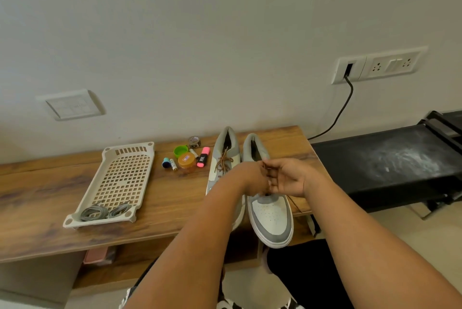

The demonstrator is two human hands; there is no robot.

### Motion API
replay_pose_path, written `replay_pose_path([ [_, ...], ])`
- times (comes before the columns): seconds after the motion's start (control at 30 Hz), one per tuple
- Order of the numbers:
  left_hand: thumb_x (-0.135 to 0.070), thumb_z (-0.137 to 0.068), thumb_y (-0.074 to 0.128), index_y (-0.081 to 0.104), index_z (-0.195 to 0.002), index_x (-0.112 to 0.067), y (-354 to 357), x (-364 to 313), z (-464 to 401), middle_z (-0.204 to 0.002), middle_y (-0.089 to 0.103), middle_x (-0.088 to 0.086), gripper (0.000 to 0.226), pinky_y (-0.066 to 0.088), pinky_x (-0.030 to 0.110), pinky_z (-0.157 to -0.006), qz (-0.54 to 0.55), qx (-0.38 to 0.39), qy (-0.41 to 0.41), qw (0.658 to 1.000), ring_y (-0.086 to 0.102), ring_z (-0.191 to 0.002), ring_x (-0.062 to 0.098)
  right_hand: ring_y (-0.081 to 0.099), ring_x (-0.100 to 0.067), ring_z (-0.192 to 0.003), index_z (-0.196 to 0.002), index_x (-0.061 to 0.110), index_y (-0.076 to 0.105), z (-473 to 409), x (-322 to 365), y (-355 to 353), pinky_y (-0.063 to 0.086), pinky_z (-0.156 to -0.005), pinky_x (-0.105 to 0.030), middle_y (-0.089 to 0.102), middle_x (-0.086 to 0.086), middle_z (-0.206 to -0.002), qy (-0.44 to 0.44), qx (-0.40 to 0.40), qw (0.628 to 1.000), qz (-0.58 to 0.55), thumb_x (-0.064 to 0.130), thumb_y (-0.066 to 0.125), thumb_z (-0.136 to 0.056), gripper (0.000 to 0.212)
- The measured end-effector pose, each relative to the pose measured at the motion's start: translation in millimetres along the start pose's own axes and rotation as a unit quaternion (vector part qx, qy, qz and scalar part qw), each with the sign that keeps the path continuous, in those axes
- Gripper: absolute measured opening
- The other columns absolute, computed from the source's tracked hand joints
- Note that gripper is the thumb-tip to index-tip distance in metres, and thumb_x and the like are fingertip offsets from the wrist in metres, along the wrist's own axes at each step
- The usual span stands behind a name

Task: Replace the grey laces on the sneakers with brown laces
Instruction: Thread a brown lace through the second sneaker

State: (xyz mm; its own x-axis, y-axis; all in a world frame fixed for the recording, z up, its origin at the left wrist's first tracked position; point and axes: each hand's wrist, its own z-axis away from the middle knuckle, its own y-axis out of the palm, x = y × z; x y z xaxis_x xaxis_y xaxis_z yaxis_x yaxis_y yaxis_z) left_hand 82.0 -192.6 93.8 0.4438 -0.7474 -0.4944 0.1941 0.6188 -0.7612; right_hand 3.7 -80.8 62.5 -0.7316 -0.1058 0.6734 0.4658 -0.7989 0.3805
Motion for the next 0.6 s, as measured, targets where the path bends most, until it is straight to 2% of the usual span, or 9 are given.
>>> replay_pose_path([
  [0.03, -0.014, -0.098, 0.051, 0.064, -0.118, -0.003, -5, 0, -2, -0.101, 0.068, 0.008, 0.026, 0.053, 0.034, -0.091, -0.027, -0.001, -0.002, 1.0, 0.065, -0.097, 0.024, 0.062, -0.023, -0.084, -0.096, 0.006, 0.067, 1, -2, 1, 0.05, -0.082, -0.035, 0.068, -0.01, -0.086, -0.007, 0.0, 1.0, 0.01, 0.017, 0.059, -0.096, 0.014],
  [0.1, -0.018, -0.1, 0.047, 0.064, -0.115, -0.004, -16, 2, -9, -0.106, 0.069, 0.012, 0.027, 0.053, 0.036, -0.088, -0.03, -0.061, -0.015, 0.998, 0.065, -0.099, 0.025, 0.065, -0.021, -0.085, -0.096, 0.007, 0.069, 4, -4, 1, 0.054, -0.077, -0.032, 0.068, -0.008, -0.088, -0.044, -0.03, 0.988, 0.143, 0.018, 0.065, -0.093, 0.012],
  [0.17, -0.03, -0.102, 0.047, 0.064, -0.111, -0.006, -17, 5, -15, -0.093, 0.067, 0.008, 0.031, 0.05, 0.032, -0.075, 0.003, -0.132, -0.012, 0.991, 0.063, -0.087, 0.022, 0.068, -0.018, -0.085, -0.091, 0.01, 0.073, 5, -5, -3, 0.055, -0.076, -0.031, 0.072, -0.006, -0.09, -0.113, -0.09, 0.933, 0.331, 0.023, 0.072, -0.088, 0.013],
  [0.23, -0.037, -0.101, 0.051, 0.066, -0.104, -0.006, -11, 5, -19, -0.083, 0.065, 0.005, 0.034, 0.048, 0.029, -0.069, 0.054, -0.11, -0.007, 0.992, 0.06, -0.078, 0.017, 0.067, -0.016, -0.09, -0.086, 0.017, 0.075, 7, -2, -6, 0.055, -0.084, -0.036, 0.073, -0.002, -0.092, -0.168, -0.114, 0.872, 0.445, 0.025, 0.075, -0.084, 0.008],
  [0.27, -0.035, -0.1, 0.053, 0.066, -0.103, -0.005, -7, 4, -21, -0.083, 0.066, 0.007, 0.034, 0.05, 0.03, -0.07, 0.121, -0.072, -0.02, 0.99, 0.06, -0.076, 0.017, 0.066, -0.015, -0.091, -0.085, 0.019, 0.075, 8, 0, -7, 0.054, -0.087, -0.037, 0.073, 0.0, -0.092, -0.177, -0.11, 0.851, 0.482, 0.024, 0.075, -0.084, 0.005],
  [0.37, -0.018, -0.098, 0.058, 0.065, -0.1, -0.002, -1, 1, -26, -0.089, 0.066, 0.012, 0.018, 0.054, 0.027, -0.069, 0.272, 0.002, -0.07, 0.96, 0.062, -0.076, 0.016, 0.064, -0.011, -0.094, -0.091, 0.022, 0.077, 13, 3, -8, 0.052, -0.087, -0.032, 0.072, 0.005, -0.094, -0.186, -0.075, 0.81, 0.551, 0.023, 0.077, -0.083, 0.008],
  [0.43, -0.007, -0.097, 0.056, 0.065, -0.095, -0.004, -1, 3, -28, -0.087, 0.065, 0.011, 0.01, 0.053, 0.025, -0.068, 0.318, 0.019, -0.084, 0.944, 0.062, -0.076, 0.015, 0.065, -0.013, -0.092, -0.092, 0.019, 0.077, 12, 6, -11, 0.051, -0.084, -0.031, 0.072, 0.003, -0.094, -0.189, -0.06, 0.822, 0.534, 0.028, 0.075, -0.085, 0.012],
  [0.5, -0.005, -0.098, 0.052, 0.063, -0.096, -0.002, 0, 5, -29, -0.078, 0.061, 0.009, 0.012, 0.053, 0.025, -0.065, 0.403, 0.048, -0.093, 0.909, 0.059, -0.068, 0.015, 0.07, -0.014, -0.089, -0.094, 0.014, 0.075, 10, 11, -16, 0.054, -0.083, -0.031, 0.074, -0.002, -0.092, -0.193, -0.083, 0.848, 0.486, 0.036, 0.072, -0.087, 0.023],
  [0.6, -0.007, -0.105, 0.039, 0.055, -0.089, -0.005, 4, 8, -29, -0.07, 0.052, 0.005, 0.022, 0.052, 0.03, -0.07, 0.528, 0.069, -0.118, 0.838, 0.054, -0.066, 0.016, 0.07, -0.019, -0.09, -0.095, 0.007, 0.069, 6, 19, -26, 0.055, -0.078, -0.027, 0.073, -0.009, -0.094, -0.187, -0.11, 0.924, 0.317, 0.019, 0.07, -0.089, 0.013],
])
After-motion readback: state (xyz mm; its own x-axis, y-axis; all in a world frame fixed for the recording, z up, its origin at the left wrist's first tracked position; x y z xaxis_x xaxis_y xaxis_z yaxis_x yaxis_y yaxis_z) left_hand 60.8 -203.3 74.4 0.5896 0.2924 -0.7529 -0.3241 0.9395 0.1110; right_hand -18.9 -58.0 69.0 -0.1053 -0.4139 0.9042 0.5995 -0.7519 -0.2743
